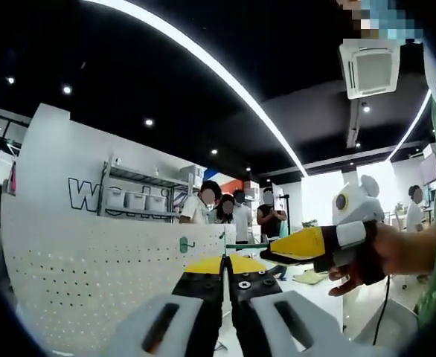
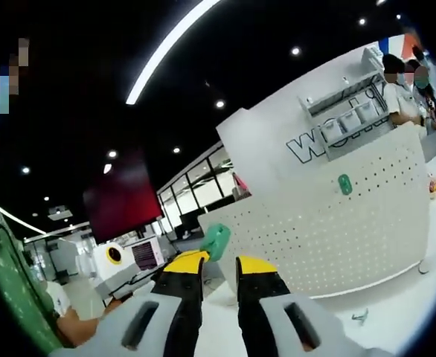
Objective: Insert the hook assembly into the mounting plate slot until the hook locks in place.
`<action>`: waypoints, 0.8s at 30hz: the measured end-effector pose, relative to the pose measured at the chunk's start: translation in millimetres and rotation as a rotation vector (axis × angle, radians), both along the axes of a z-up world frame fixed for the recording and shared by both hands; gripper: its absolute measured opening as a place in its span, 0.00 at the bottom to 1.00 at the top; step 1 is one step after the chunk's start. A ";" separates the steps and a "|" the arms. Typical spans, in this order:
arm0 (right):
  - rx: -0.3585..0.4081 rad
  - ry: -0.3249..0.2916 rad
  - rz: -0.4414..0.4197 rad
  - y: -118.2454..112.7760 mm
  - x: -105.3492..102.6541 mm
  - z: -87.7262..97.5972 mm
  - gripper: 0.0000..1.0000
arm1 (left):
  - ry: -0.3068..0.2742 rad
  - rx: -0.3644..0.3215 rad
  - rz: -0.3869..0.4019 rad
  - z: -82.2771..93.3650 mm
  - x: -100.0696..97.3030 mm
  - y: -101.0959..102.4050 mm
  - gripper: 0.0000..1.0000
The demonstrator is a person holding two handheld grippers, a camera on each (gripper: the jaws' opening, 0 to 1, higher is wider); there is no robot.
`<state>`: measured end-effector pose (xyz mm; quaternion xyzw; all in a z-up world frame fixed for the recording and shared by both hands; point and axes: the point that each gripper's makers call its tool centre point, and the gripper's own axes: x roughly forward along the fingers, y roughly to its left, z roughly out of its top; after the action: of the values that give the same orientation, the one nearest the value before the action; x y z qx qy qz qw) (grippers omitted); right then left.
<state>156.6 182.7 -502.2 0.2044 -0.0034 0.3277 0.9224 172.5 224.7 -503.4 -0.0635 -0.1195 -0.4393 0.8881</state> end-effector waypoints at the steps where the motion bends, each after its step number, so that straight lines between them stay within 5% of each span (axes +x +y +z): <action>1: 0.009 -0.001 0.000 0.1 0.0 1.7 0.14 | -0.008 0.001 0.000 1.6 -1.2 -1.0 0.02; 24: 0.120 -0.006 0.020 8.8 6.6 21.4 0.07 | -0.094 0.017 0.027 16.0 -10.0 -8.0 0.02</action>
<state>163.2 191.5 -480.8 0.2586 -0.0238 0.3366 0.9051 162.5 216.7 -487.4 -0.0337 -0.1584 -0.4308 0.8878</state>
